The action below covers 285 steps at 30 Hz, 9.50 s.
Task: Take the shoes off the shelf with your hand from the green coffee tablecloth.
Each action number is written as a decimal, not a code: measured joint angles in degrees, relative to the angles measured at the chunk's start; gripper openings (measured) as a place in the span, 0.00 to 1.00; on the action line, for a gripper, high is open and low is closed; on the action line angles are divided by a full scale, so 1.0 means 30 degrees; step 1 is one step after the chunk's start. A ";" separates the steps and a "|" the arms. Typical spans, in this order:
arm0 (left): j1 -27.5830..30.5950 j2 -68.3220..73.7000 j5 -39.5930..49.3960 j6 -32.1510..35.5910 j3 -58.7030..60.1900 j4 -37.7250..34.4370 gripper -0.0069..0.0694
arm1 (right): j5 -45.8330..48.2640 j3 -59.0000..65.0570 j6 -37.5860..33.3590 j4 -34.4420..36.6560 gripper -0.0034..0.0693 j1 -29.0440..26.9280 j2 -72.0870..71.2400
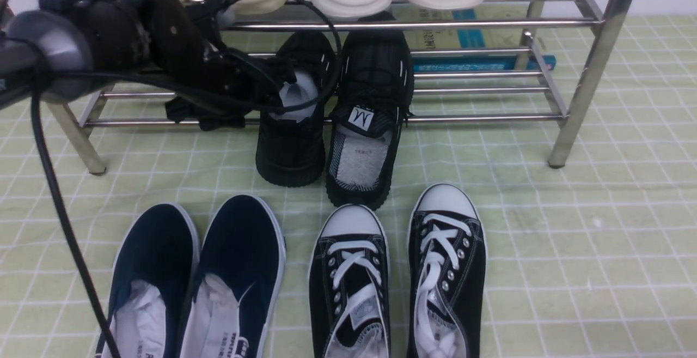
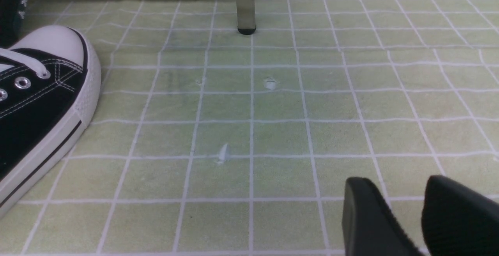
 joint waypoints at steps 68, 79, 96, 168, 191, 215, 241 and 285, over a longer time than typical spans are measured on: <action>-0.1923 -1.2061 1.0486 0.1373 0.3501 -0.3657 0.13 | 0.8964 -1.2053 0.1054 0.4472 0.03 0.0000 0.6105; -1.1243 -0.7535 0.2731 -0.3669 0.3496 -0.2526 0.13 | 1.1049 -1.5291 0.1010 0.1525 0.04 0.0000 1.1086; -1.3422 -0.2528 -0.1646 -0.8926 0.3496 -0.0591 0.13 | 1.0729 -1.5419 0.1010 0.0733 0.05 0.0000 1.1454; -0.8620 -1.0119 1.4586 -0.7981 -0.1272 1.2014 0.12 | 1.2380 -1.6841 -0.2859 0.5215 0.16 0.4091 1.5232; 0.5871 -1.0830 1.4493 0.3755 0.3414 0.2773 0.10 | 0.9959 -2.9593 0.6894 -0.0190 0.32 1.4409 3.3890; 0.5871 -1.0830 1.4160 0.3799 0.3419 0.2276 0.11 | 0.4683 -3.5070 1.8000 -1.1116 0.46 1.4850 4.2431; 0.5871 -1.0830 1.3962 0.3799 0.3419 0.2271 0.13 | 0.7173 -3.5090 0.6856 -0.0818 0.05 1.4714 3.9008; 0.5892 -1.0830 1.3893 0.3799 0.3419 0.2428 0.17 | 1.6688 -2.8081 0.4031 -0.0004 0.07 1.4843 2.6319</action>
